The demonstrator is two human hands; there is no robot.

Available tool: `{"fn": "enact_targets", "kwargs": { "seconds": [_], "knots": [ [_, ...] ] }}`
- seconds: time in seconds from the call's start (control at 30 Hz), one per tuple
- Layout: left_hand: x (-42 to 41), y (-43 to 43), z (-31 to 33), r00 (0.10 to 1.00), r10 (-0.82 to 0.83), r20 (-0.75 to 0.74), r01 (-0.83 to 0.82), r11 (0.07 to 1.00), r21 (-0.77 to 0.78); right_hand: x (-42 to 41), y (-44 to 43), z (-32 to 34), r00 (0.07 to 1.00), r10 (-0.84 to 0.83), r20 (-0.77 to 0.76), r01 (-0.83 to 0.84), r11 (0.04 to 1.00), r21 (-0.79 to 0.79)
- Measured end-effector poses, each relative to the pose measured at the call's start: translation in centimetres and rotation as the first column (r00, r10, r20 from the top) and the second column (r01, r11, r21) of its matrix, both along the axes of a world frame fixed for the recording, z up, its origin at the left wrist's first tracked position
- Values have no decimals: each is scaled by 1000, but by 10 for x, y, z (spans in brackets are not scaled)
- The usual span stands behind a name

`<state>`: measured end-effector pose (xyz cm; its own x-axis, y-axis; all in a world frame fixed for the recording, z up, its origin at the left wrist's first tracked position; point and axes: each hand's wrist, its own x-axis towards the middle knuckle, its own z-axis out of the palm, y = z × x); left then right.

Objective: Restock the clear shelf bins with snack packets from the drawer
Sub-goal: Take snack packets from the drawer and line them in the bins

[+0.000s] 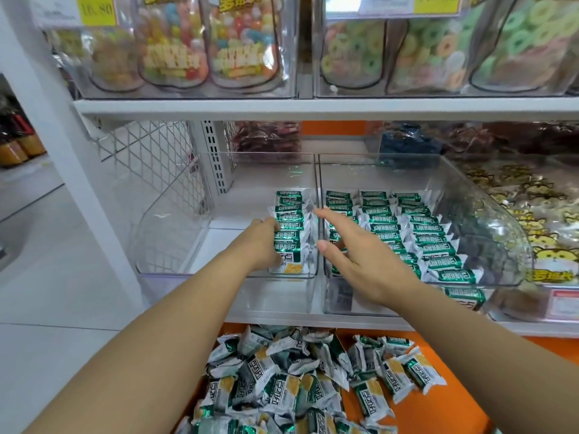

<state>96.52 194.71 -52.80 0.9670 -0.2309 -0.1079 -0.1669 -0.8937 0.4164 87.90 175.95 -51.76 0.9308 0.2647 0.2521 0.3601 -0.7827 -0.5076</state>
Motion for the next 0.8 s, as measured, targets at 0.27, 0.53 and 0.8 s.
{"fn": "enact_targets", "kwargs": {
  "seconds": [0.27, 0.53, 0.8],
  "knots": [
    [-31, 11, 32, 983, -64, 170, 42, 991, 128, -12, 4, 7, 993, -52, 106, 63, 993, -104],
    [-116, 64, 8, 714, -284, 640, 321, 945, 62, -55, 37, -22, 803, 160, 574, -160, 986, -51],
    [-132, 131, -71, 832, -383, 402, 336, 923, 186, -72, 58, -117, 983, 180, -40, -184, 965, -184]
  ]
}}
